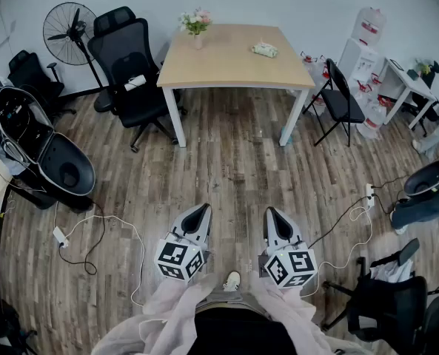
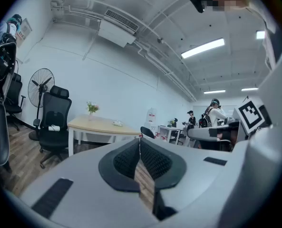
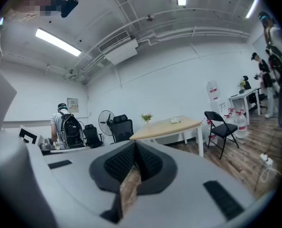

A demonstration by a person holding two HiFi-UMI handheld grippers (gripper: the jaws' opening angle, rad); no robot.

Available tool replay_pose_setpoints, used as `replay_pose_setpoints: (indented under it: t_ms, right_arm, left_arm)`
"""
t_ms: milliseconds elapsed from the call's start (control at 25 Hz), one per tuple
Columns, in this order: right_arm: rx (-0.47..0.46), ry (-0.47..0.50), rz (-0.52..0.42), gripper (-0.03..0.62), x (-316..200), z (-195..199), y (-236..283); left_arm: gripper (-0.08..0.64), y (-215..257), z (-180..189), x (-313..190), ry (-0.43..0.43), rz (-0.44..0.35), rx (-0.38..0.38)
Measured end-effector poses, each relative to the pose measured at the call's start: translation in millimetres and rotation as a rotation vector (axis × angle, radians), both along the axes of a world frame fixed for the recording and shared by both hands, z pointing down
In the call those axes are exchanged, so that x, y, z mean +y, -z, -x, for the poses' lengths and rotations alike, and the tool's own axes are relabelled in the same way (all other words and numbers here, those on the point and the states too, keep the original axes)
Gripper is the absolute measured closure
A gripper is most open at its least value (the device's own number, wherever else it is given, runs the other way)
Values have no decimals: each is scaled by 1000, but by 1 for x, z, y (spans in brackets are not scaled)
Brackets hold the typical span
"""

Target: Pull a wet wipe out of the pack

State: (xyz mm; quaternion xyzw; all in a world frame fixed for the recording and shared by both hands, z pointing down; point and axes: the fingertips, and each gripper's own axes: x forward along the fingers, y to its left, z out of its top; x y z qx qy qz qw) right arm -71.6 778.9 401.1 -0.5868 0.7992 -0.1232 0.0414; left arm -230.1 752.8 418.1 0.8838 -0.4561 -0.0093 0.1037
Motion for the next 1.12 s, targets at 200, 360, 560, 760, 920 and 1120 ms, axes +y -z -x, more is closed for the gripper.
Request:
replay_pose_setpoints:
  t_ms: [200,360,560,760,920,1120]
  right_arm:
    - [-5,11,8,581,-4,-10,-3]
    - [-30,16,22,580,-6,-17,-10]
    - [-10,9,45,580,-9,-21,-17]
    - [-12,9,52,580,-14,-24,-21]
    - [-12,20,58,580,-24,-24,-25]
    - [7,18,74,580,-48,-21,-33]
  left_arm:
    - [546,-3,-9,-4,14,4,2]
    - [546,-9,-18,-1,21,13,5]
    - [546,-15,-19,-1,35,23,-2]
    - [546,-17,-21,-4,39,32,-6]
    - [546,-20,-26,-15,43,38,-4]
    - [546,-23,-25,-40,46,45,-7]
